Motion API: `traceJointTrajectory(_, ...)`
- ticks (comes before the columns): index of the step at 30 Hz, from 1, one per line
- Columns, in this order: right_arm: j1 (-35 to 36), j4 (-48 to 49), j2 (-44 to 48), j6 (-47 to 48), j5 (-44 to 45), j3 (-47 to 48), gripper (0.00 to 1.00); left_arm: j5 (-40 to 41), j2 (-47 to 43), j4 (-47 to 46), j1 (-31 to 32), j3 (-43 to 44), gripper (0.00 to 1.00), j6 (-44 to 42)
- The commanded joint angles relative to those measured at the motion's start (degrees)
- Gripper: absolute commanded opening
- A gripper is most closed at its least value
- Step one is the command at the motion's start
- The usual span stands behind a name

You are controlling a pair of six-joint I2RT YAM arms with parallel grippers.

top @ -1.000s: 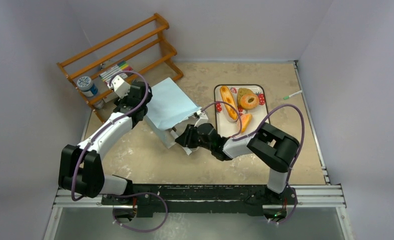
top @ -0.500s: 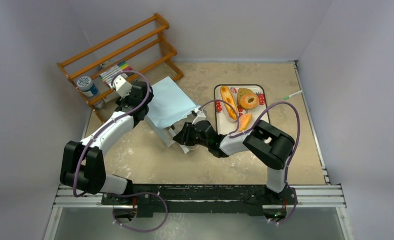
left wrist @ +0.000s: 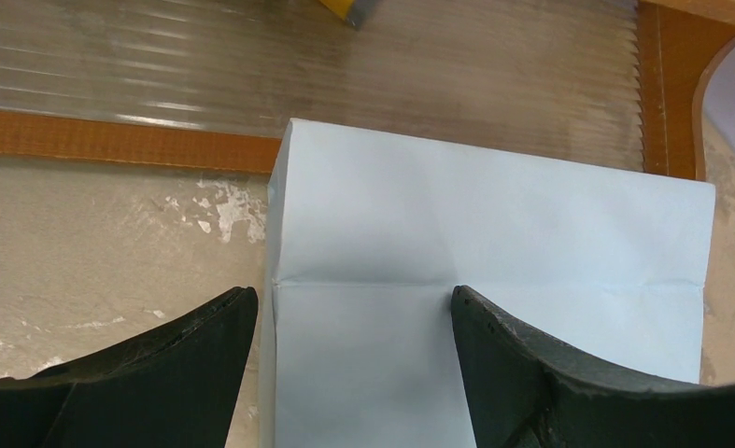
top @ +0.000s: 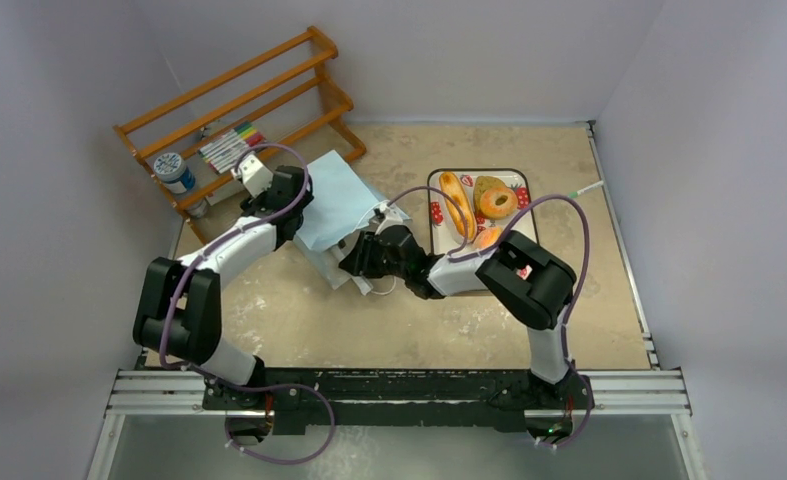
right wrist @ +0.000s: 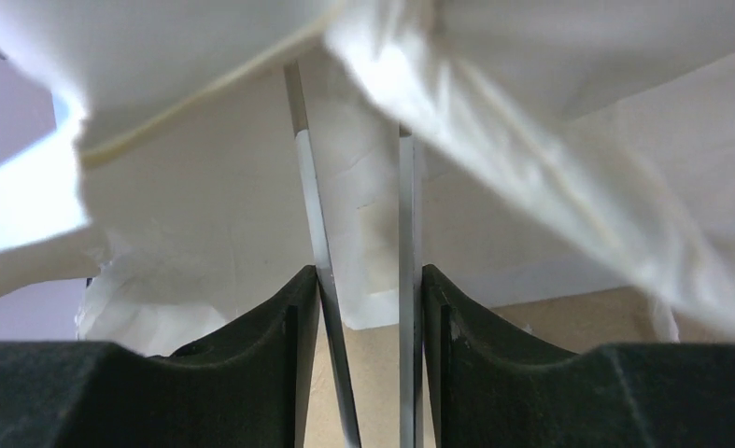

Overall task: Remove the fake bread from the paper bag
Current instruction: Take out the fake bread from the paper bag.

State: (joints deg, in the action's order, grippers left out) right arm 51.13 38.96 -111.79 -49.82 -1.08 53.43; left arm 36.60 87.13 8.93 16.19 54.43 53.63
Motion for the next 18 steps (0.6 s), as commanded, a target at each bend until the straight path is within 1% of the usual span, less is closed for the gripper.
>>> traceJointTrajectory(1,-0.8,-0.6,-1.1,1.6,-0.4,4.9,0.45,-0.4,0.9,-3.5,-0.4,-0.7,0.76,-1.7)
traceJointTrajectory(9,-1.9,-2.4,-4.4,2.6,-2.3,9.5,0.50,-1.5,2.3,-4.4,-1.0,-1.3,0.76,-1.9)
traceJointTrajectory(18,-2.4,-6.6,-8.7,4.0,-3.8,15.6,0.55,-2.6,3.2,-5.2,-1.5,-1.8,0.75,-1.9)
